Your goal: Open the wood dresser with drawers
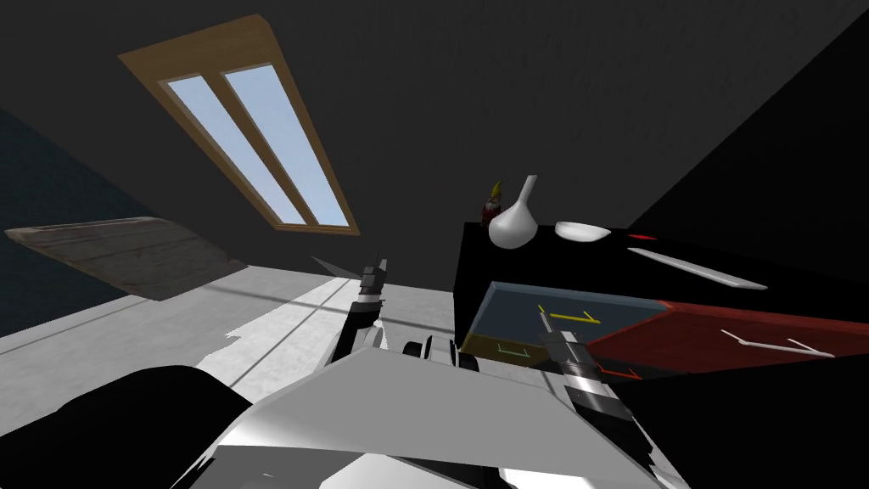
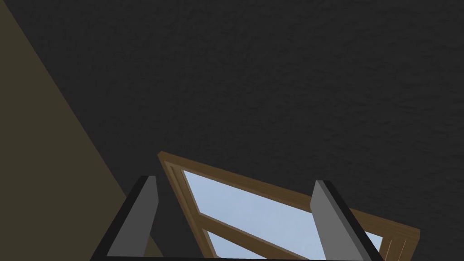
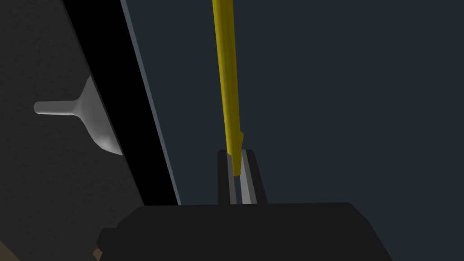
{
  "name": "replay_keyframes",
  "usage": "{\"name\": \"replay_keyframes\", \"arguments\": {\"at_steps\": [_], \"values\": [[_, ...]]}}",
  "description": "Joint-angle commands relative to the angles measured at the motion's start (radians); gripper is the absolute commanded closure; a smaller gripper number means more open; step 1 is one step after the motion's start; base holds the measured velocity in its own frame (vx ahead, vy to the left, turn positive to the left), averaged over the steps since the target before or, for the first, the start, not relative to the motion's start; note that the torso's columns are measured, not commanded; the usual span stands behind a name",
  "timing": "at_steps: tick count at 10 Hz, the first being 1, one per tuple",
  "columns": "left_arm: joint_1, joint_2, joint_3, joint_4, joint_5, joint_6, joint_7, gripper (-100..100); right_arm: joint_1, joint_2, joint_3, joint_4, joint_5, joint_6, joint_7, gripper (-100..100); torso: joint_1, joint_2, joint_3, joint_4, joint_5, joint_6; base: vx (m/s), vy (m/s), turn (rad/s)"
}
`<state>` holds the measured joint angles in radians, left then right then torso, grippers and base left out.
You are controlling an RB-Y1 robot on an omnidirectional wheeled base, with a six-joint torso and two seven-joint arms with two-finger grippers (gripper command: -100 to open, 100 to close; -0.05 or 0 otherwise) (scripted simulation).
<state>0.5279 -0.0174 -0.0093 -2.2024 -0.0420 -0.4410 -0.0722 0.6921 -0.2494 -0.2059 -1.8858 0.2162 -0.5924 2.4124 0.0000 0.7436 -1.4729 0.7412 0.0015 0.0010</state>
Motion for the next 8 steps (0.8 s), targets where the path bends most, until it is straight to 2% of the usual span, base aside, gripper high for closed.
{"name": "replay_keyframes", "arguments": {"at_steps": [1, 3, 4, 5, 8], "values": [[0.0, 0.0, 0.0, 0.0, 0.0, 0.0, 0.0, 0, 0.015, -0.009, -0.001, -0.024, -0.007, -0.003, -0.004, 100, 0.0, 0.005, 0.002, 0.001, 0.0, 0.001, -0.171, -0.001, -0.031], [0.0, 0.0, 0.0, 0.0, 0.0, 0.0, 0.0, 0, 0.027, -0.016, -0.001, -0.043, -0.013, -0.005, -0.007, 100, 0.001, 0.003, 0.001, 0.003, 0.003, 0.002, -0.178, 0.013, -0.035], [0.0, 0.0, 0.0, 0.0, 0.0, 0.0, 0.0, 0, 0.027, -0.015, 0.006, -0.03, -0.009, 0.004, -0.007, 100, 0.002, 0.001, -0.001, 0.004, 0.005, 0.002, -0.078, 0.008, -0.004], [0.0, 0.0, 0.0, 0.0, 0.0, 0.0, 0.0, 0, 0.039, -0.018, 0.01, -0.037, -0.012, 0.0, -0.007, 100, 0.002, -0.005, -0.004, 0.001, 0.004, 0.001, -0.113, 0.014, -0.033], [0.0, 0.0, 0.0, 0.0, 0.0, 0.0, 0.0, 0, 0.052, -0.023, 0.012, -0.055, -0.017, -0.011, -0.004, 100, 0.002, 0.002, 0.0, 0.002, 0.002, 0.0, -0.186, -0.008, -0.034]]}}
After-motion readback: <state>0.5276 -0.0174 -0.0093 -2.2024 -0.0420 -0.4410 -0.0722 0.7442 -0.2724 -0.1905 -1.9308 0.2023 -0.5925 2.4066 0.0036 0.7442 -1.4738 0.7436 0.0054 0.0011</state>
